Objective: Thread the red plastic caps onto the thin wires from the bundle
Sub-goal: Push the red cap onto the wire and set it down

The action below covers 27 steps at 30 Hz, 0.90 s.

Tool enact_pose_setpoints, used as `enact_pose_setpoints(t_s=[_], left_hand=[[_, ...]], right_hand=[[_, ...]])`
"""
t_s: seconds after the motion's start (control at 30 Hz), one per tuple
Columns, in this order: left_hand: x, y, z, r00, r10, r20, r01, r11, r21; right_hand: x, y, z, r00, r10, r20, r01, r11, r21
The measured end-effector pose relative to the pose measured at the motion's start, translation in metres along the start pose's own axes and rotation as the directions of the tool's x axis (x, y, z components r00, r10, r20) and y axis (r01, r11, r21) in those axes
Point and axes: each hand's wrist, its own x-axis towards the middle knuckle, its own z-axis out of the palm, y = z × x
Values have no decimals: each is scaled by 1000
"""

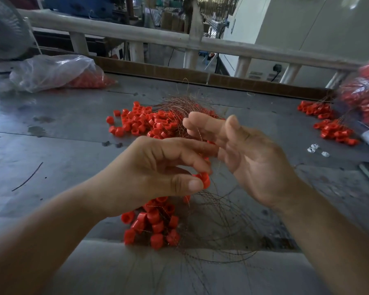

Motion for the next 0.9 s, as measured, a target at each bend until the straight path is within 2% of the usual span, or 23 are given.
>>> enact_pose_setpoints(t_s=[0.2,0.27,0.3,0.37,0.43,0.5,0.57,0.7,0.83,0.9], left_hand=[[-1,3,-1,994,-20,-110,20,1000,5],[-2,4,-3,993,-23,-119,24,1000,12],[-2,4,-4,992,-20,-121,23,1000,21],[-3,5,-4,993,-15,-120,19,999,34],[-3,4,-3,993,-23,-115,28,999,39],[-2,4,-3,994,-28,-107,34,998,51],[-4,3,-5,995,-19,-97,25,998,66],[-8,4,-11,997,-16,-75,21,998,61],[-6,1,-12,997,-77,-6,77,986,148],[-6,0,-11,995,-92,31,87,985,148]], right_hand=[[-1,3,1,994,-79,-81,82,996,33],[-2,2,1,983,-128,-135,119,991,-68],[-2,2,0,975,-157,-159,129,977,-173],[-2,2,0,948,-264,-177,147,858,-492],[-2,4,0,912,-391,-125,173,644,-745],[-2,4,-3,886,-457,-73,182,489,-853],[-2,2,-9,874,-484,-46,186,421,-888],[-2,-3,-19,890,-456,-16,190,403,-895],[-3,-3,-17,932,-362,40,186,380,-906],[-4,-4,-16,953,-290,82,218,474,-853]])
